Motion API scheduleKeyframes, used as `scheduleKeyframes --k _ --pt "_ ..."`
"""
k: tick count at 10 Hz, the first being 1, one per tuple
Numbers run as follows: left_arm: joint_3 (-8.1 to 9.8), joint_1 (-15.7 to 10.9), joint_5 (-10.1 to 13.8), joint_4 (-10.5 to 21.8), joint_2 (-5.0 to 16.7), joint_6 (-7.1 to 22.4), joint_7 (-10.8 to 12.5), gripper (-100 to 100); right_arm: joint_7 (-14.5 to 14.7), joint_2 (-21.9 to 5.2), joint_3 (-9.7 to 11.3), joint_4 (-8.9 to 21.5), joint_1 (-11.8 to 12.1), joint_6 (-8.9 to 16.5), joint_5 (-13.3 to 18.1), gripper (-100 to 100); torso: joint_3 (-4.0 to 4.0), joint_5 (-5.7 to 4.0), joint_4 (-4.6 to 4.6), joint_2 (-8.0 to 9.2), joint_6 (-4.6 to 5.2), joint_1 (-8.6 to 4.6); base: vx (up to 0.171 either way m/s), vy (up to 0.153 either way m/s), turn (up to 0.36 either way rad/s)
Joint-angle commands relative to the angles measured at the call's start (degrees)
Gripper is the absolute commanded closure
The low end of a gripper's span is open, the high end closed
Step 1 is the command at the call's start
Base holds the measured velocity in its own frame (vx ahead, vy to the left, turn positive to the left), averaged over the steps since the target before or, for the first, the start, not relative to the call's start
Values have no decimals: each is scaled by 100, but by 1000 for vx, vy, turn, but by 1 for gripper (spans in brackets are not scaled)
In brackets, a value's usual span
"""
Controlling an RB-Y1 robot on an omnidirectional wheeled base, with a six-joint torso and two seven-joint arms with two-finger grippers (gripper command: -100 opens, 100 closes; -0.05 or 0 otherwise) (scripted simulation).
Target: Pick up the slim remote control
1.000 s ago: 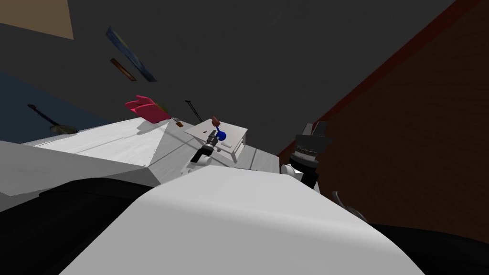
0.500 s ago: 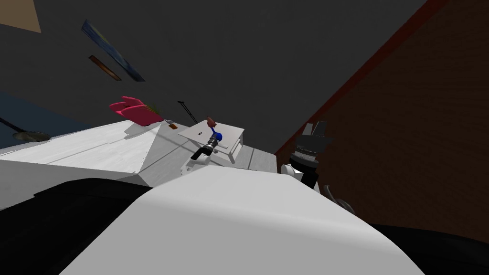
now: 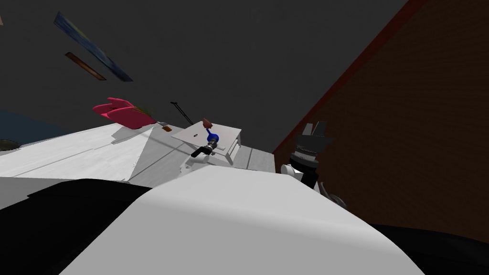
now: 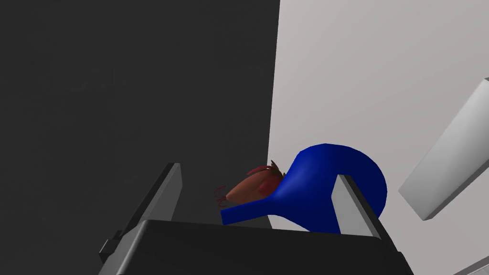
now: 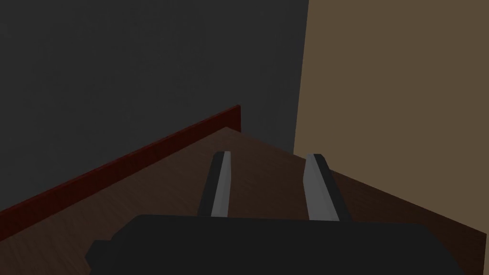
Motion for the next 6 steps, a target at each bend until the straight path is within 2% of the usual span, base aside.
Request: scheduleKeyframes --k 1,2,3,4,5,6 --pt "-26 -115 233 286 140 286 -146 -100 0 0 0 0 0 0 0 0 0 0 0 0 0 0 40 -42 -118" --pt "-26 -115 233 329 140 358 -146 -100 0 0 0 0 0 0 0 0 -1 0 0 -3 2 -3 37 -41 -50" --pt "-44 -217 448 484 280 595 -269 -100 0 0 0 0 0 0 0 0 -1 -1 0 -2 0 -4 51 -49 -78" --pt "-44 -217 448 598 280 654 -269 -100 0 0 0 0 0 0 0 0 -4 -1 -1 -7 2 -7 43 -38 -51" --pt "-71 -319 659 779 414 886 -398 -100 0 0 0 0 0 0 0 0 -3 -1 -1 -5 0 -3 55 -32 -114" --pt "-71 -319 659 870 414 946 -398 -100 0 0 0 0 0 0 0 0 -5 0 -2 -9 2 -1 45 -23 -48"
